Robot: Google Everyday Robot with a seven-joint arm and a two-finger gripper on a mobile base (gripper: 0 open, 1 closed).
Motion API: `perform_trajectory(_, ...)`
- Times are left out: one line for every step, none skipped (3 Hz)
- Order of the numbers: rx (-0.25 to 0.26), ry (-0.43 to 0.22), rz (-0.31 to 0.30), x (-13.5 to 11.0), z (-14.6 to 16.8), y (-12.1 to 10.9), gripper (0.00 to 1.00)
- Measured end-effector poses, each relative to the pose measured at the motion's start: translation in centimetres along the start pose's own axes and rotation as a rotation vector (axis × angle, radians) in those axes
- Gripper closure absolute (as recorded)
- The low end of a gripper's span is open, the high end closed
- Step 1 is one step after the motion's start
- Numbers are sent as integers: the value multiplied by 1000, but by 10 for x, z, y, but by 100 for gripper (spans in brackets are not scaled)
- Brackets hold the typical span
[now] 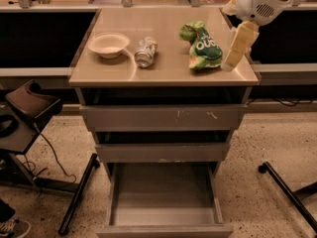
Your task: Place green rice chip bag into bottom drawer
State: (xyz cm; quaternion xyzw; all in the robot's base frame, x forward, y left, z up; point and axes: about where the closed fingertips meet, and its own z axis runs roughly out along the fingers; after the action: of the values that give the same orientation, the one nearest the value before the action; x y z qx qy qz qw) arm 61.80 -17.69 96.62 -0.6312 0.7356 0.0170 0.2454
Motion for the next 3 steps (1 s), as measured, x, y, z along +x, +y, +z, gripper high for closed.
perform_trajectory(50,-44,60,-10,13,-51,0)
perform_trajectory(112,-71,131,-13,21,-94,0)
perform_trajectory(148,-106,211,-7,40,-126,0)
